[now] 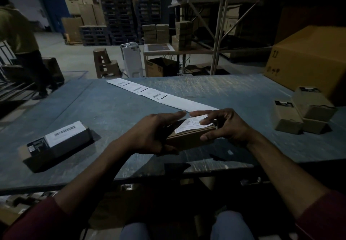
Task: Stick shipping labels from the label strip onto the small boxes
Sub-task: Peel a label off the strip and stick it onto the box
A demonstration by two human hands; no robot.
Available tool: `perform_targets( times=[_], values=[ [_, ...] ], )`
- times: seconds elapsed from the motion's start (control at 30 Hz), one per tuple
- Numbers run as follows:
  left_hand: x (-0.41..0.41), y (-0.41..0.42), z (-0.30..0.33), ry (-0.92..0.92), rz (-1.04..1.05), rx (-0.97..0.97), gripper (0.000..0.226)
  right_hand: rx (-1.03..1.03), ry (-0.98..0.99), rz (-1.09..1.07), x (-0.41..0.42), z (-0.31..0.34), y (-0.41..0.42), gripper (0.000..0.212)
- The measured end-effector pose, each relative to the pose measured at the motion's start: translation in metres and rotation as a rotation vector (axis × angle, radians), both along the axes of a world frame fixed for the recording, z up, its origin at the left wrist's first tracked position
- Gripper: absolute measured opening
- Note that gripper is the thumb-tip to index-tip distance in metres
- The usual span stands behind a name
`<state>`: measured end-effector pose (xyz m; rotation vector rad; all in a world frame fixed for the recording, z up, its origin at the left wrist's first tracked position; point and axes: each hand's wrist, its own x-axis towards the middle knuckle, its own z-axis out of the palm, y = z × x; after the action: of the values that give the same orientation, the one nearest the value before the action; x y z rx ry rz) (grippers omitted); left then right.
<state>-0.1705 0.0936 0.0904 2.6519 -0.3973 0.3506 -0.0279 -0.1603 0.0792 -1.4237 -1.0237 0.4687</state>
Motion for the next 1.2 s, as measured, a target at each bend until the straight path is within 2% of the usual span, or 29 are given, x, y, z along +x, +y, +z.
perform_targets(
  times=[0.07,0.13,0.37,0.4,0.47,0.53,0.6,0.67,0.73,0.77,0.9,1.03,1.1,1.2],
  values=[
    [0.000,-0.004,0.002,-0.010,-0.035,0.104,0.101,0.008,-0.005,0.013,-0.001,-0.001,0.000,0.035],
    [0.000,-0.005,0.004,-0.014,-0.121,0.124,0.092,0.015,-0.007,0.025,-0.001,-0.002,0.000,0.035],
    [0.004,0.002,-0.001,-0.043,-0.266,-0.017,0.050,0.100,0.085,0.028,-0.005,-0.005,-0.001,0.034],
    [0.004,0.002,-0.003,-0.032,-0.262,-0.096,0.047,0.112,0.085,0.030,-0.005,-0.005,-0.001,0.031],
    [0.005,0.002,-0.005,-0.129,-0.203,-0.108,0.042,0.119,0.082,0.036,-0.005,-0.003,-0.001,0.029],
    [0.006,-0.001,-0.001,-0.255,-0.158,-0.016,0.050,0.124,0.065,0.051,-0.005,-0.002,0.000,0.032],
    [0.004,-0.009,0.008,-0.222,-0.148,0.054,0.073,0.127,0.048,0.038,-0.004,0.000,-0.001,0.032],
    [0.004,-0.015,0.009,-0.131,-0.165,0.091,0.084,0.094,0.008,-0.004,-0.003,0.004,-0.003,0.043],
    [0.002,-0.017,0.008,-0.086,-0.193,0.097,0.080,0.053,-0.046,-0.030,-0.001,0.006,-0.006,0.058],
    [0.001,-0.016,0.008,-0.079,-0.219,0.087,0.077,0.042,-0.068,-0.030,-0.001,0.005,-0.006,0.058],
    [0.003,-0.011,0.004,-0.108,-0.239,0.042,0.063,0.069,-0.059,-0.011,-0.005,-0.002,-0.005,0.030],
    [0.003,-0.015,0.003,-0.245,-0.201,-0.104,0.046,0.121,-0.037,-0.042,-0.005,-0.001,-0.003,0.025],
    [0.004,-0.018,0.008,-0.235,-0.215,-0.150,0.051,0.148,-0.047,-0.036,-0.005,0.000,0.000,0.027],
    [0.012,-0.023,0.005,-0.204,-0.151,0.052,0.076,0.152,-0.049,-0.028,-0.005,0.000,0.004,0.038]
  ],
)
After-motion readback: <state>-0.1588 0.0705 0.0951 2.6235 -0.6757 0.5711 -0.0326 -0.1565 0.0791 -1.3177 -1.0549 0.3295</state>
